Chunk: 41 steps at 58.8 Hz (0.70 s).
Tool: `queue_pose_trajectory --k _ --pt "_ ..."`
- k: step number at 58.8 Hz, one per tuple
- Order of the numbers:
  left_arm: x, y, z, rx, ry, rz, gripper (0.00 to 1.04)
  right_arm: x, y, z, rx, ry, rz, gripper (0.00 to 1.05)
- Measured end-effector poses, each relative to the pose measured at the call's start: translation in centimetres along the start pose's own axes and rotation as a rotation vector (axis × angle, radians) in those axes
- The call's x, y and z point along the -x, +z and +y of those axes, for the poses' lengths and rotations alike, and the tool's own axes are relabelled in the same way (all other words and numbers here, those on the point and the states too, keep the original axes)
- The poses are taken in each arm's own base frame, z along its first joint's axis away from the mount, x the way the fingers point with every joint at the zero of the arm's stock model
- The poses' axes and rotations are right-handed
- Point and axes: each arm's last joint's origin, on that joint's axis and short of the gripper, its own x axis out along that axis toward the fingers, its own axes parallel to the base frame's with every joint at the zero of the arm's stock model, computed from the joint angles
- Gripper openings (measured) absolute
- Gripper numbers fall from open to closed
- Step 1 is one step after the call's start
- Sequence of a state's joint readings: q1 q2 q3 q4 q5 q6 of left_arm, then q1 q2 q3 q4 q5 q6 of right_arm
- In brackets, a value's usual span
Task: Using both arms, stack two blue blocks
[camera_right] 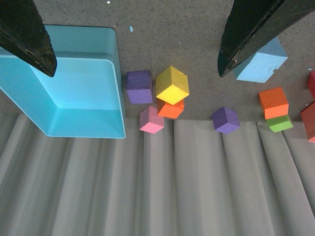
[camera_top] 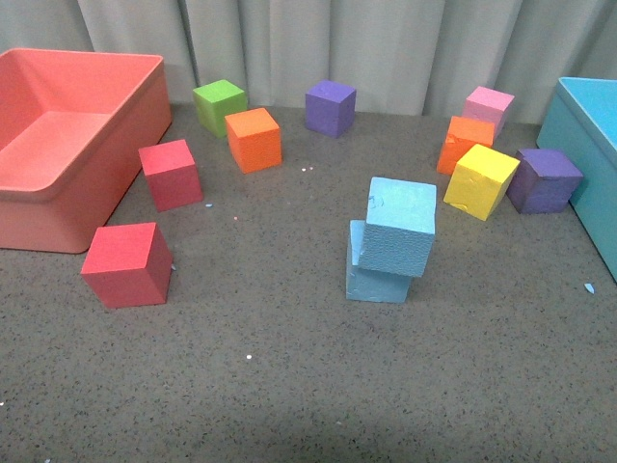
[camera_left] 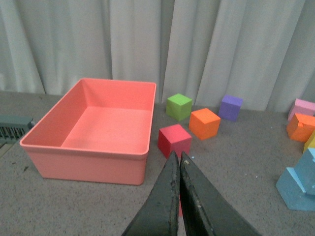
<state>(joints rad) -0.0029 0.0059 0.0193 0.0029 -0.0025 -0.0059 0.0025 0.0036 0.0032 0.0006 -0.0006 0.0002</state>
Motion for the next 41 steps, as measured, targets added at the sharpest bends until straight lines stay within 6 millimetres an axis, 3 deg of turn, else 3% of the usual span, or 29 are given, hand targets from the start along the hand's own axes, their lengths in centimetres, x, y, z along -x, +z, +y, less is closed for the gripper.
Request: queue_pose_trajectory --k 3,31,41 --pt "0.0 0.0 0.0 0.0 0.0 0.0 0.06 0.0 0.0 0.0 0.0 0.0 0.0 0.95" --pt "0.0 0.0 0.0 -0.001 0.0 0.0 0.99 0.0 0.0 0.0 0.0 0.0 0.0 0.95" --pt "0.0 0.0 0.0 -0.002 0.0 0.0 0.98 0.0 0.0 0.0 0.0 0.0 0.0 0.95"
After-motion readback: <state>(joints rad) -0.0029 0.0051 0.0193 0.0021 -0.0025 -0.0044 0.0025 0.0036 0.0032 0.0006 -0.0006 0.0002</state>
